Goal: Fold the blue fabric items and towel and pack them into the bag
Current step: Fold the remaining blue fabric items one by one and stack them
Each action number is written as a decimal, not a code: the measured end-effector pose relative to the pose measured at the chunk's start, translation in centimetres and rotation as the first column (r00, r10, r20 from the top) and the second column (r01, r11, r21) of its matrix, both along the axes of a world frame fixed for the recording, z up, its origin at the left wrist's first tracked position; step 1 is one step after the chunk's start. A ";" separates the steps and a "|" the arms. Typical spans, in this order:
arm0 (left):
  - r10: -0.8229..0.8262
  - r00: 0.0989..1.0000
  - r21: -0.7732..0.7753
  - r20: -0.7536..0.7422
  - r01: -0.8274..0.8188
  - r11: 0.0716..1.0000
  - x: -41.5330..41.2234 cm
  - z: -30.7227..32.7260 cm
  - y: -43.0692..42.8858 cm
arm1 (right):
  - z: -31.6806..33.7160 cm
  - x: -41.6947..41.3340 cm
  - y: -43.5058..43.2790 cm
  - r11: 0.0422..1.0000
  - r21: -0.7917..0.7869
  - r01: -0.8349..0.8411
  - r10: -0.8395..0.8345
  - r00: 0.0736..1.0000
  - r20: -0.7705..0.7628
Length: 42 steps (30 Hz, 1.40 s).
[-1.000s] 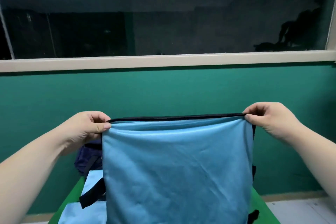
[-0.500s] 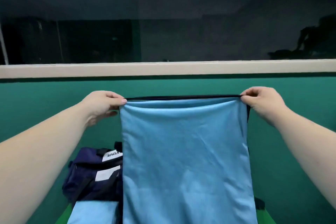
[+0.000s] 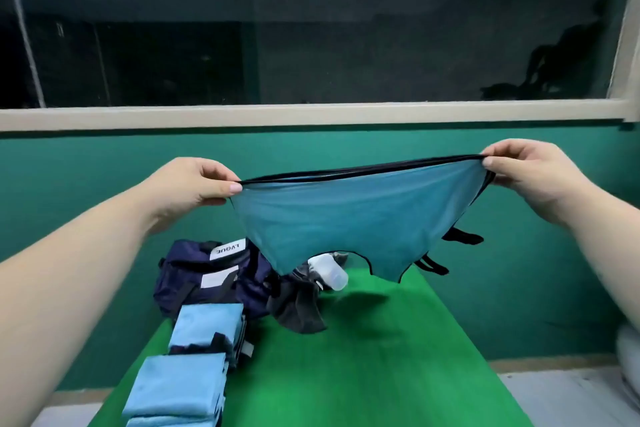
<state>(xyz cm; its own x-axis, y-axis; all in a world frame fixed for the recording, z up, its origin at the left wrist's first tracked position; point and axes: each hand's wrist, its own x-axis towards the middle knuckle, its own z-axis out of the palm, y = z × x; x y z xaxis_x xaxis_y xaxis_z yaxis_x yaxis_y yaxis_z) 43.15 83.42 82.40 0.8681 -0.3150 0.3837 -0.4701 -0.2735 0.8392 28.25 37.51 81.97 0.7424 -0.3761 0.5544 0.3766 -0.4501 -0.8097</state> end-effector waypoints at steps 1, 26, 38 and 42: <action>-0.003 0.999 0.033 -0.037 0.005 0.999 -1.2 -1.8 0.4 | -1.7 -1.3 0.3 1.000 0.010 -0.017 0.017 0.999 -0.041; 0.115 0.888 0.352 -0.444 0.055 0.934 -4.3 -25.0 2.1 | -26.9 -3.5 2.6 0.995 0.102 -0.001 0.066 0.768 -0.637; 0.418 0.905 0.766 0.072 -0.319 0.558 8.2 -32.0 -4.8 | -33.8 13.0 0.7 0.966 -0.226 0.122 -0.249 0.659 -0.710; 0.411 0.894 0.874 0.177 -0.335 0.352 11.5 -35.9 -6.2 | -37.8 17.1 0.0 0.940 -0.339 0.020 -0.287 0.580 -0.763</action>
